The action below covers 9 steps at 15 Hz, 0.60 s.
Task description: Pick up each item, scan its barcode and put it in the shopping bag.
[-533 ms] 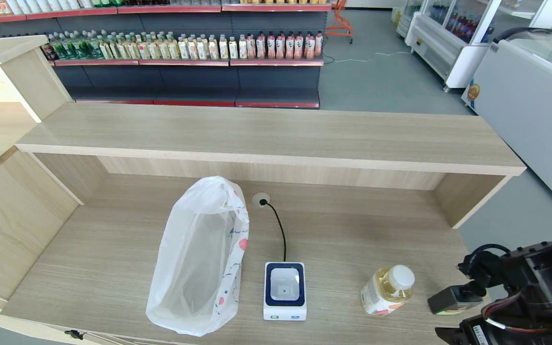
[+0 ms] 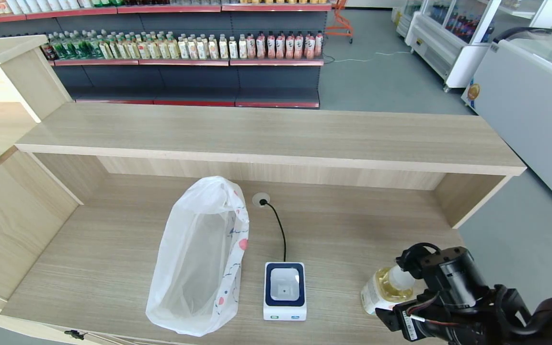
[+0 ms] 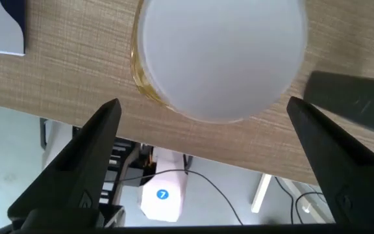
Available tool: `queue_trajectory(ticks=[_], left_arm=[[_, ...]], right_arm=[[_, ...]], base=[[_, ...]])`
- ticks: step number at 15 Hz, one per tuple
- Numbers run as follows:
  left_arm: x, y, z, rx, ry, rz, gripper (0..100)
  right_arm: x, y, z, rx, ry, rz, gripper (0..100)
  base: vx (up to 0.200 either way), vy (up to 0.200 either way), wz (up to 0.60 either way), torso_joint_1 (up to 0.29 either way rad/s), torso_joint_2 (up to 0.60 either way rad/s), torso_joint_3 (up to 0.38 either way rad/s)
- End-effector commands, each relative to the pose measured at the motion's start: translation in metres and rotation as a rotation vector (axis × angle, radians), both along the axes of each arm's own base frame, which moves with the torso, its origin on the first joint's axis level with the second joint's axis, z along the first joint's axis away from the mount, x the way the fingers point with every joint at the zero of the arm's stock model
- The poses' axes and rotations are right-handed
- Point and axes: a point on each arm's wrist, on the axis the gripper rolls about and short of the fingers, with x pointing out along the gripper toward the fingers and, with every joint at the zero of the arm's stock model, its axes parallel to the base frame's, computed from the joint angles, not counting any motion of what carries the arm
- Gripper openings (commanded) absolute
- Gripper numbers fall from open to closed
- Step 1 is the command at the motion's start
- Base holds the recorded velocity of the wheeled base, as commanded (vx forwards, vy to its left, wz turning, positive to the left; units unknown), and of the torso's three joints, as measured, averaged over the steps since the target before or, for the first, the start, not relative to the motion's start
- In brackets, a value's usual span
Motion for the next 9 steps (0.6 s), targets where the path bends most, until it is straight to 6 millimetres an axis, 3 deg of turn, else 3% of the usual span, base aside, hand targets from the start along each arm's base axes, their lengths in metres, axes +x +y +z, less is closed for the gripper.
queue_trajectory(ticks=[1, 9], left_arm=[[0.0, 0.0, 0.0, 0.0, 0.0, 0.0, 100], [0.0, 0.0, 0.0, 0.0, 0.0, 0.002, 100]], right_arm=[[0.006, 0.008, -0.02, -0.042, 0.035, 0.002, 100], [0.026, 0.03, -0.042, 0.008, -0.087, 0.014, 100]], base=[[0.0, 0.0, 0.0, 0.0, 0.0, 0.0], [0.0, 0.0, 0.0, 0.0, 0.0, 0.0]])
